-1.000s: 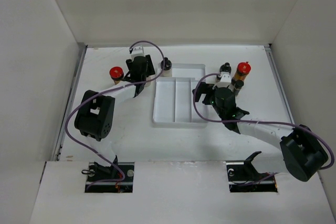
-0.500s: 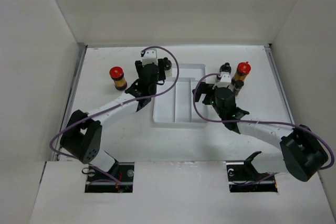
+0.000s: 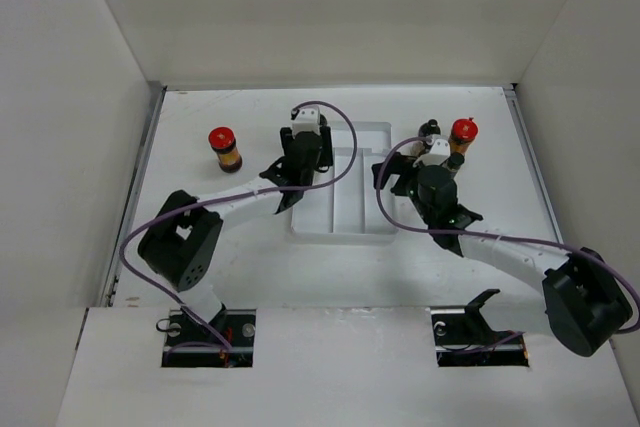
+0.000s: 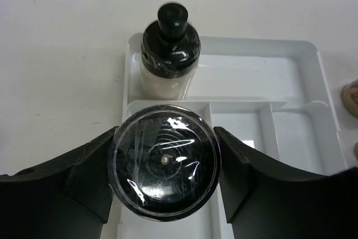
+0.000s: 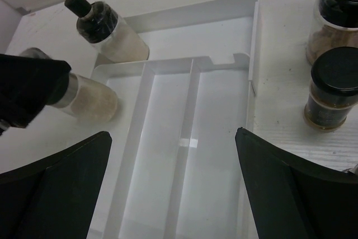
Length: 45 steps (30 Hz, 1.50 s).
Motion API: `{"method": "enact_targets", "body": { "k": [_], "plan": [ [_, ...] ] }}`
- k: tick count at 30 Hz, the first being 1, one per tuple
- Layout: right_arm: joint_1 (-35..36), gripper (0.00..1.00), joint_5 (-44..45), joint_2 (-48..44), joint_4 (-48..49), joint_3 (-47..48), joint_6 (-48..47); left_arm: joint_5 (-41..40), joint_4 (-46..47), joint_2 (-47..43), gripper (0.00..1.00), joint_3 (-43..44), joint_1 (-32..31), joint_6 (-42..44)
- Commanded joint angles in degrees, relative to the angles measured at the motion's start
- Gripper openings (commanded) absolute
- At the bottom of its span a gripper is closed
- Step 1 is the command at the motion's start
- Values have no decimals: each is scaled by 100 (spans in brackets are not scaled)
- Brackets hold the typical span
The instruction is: Organize the condiment bottles
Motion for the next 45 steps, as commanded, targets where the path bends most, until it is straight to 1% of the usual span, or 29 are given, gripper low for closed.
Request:
{"method": "enact_targets", "body": {
  "k": [1,6,11,12,16,17,18,21,26,31,32,33,34,35,36,37,38,40,41,44,45],
  "plan": [
    [-115,100,61,-183,300,-74,156,299,744,116,39,450,49,-163],
    [-133,100,44,-148,256,-56,165,343,814,494,40,635,66,-127],
    [-124,100,26,-113,264,-39,165,326,1033,758,48,513,137,-163],
    [-124,100,26,-113,282,-39,156,326,1112,784,52,478,137,-154],
    [-124,100,0,-87,282,-39,174,282,1192,671,78,364,154,-119],
    [-124,100,8,-96,273,-39,165,264,1218,609,83,320,163,-119],
    [-124,100,17,-122,282,-39,156,229,1254,522,84,284,163,-119],
    [-142,100,-9,-140,300,-65,182,36,1298,162,87,135,163,-101],
    [-150,100,-9,-157,300,-74,182,-236,1202,-646,87,-242,295,-83],
    [-177,100,-18,-70,300,-56,183,-869,87,-1438,86,-559,672,-312],
    [-168,95,-18,-34,300,-47,183,-957,-54,-1526,86,-629,812,-338],
    [-151,87,-35,1,300,-30,183,-1001,-177,-1605,86,-691,962,-382],
    [-150,72,-62,27,300,-12,183,-1010,-318,-1684,86,-752,1111,-461],
    [-150,60,-79,36,291,5,183,-1045,-450,-1755,86,-797,1269,-522],
    [-150,51,-97,45,265,31,183,-1072,-547,-1782,85,-840,1427,-575],
    [-150,47,-97,36,256,32,174,-1098,-617,-1782,85,-876,1585,-619],
    [-150,46,-97,10,238,32,174,-1107,-679,-1738,85,-893,1735,-646],
    [-150,49,-97,-16,264,6,183,-1046,-793,-1598,85,-885,1973,-663],
    [-150,56,-97,-17,264,5,183,-1037,-811,-1536,85,-876,2043,-664],
    [-150,83,-106,19,273,5,191,-949,-777,-1299,87,-771,2184,-629],
    [-150,89,-115,36,273,14,191,-923,-776,-1185,87,-684,2220,-602]
  ]
}}
